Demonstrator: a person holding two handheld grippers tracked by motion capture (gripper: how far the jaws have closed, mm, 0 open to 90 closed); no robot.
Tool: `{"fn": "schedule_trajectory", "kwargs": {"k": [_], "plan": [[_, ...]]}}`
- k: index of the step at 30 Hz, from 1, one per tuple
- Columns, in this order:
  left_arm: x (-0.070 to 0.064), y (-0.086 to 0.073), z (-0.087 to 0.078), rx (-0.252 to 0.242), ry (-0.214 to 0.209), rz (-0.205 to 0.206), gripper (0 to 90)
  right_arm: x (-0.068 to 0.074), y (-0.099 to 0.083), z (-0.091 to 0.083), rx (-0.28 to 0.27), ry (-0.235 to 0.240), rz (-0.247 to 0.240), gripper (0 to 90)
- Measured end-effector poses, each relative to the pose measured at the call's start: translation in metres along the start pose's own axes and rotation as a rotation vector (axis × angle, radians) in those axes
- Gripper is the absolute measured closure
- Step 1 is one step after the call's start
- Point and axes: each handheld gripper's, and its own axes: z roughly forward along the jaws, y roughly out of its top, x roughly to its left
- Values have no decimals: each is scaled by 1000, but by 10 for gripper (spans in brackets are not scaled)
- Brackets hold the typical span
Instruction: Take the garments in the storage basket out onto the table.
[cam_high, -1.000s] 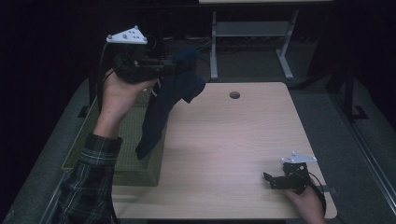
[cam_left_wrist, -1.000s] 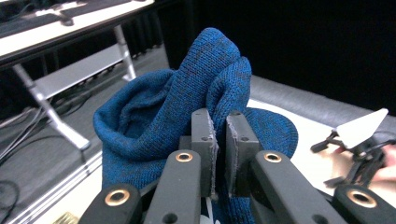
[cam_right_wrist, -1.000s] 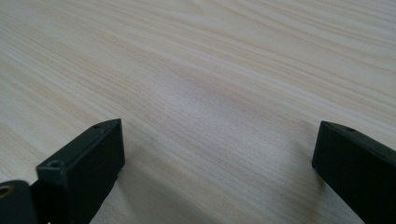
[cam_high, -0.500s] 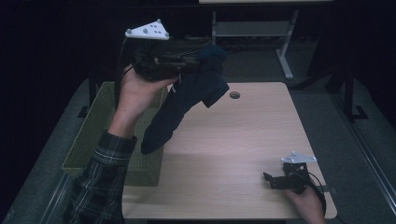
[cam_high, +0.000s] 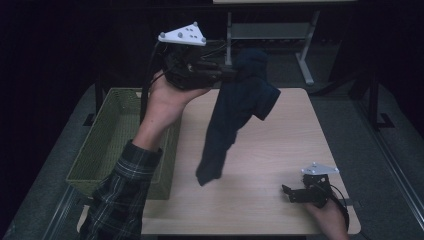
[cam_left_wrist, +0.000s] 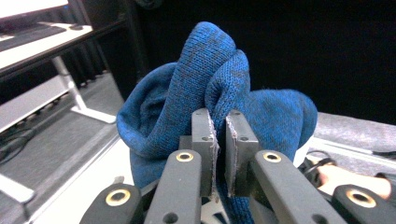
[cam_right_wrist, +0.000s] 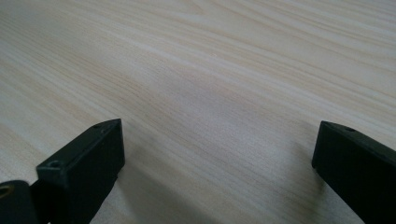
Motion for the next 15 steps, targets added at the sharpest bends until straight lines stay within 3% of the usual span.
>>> {"fn": "schedule_trajectory", "kwargs": {"k": [7,15], "plan": [[-20,-3,28,18,-55,33,839,0,0,0,-1,-1,-1,21],[-36,-13,55,6,-134,22,839,0,0,0,-1,-3,0,21]]}}
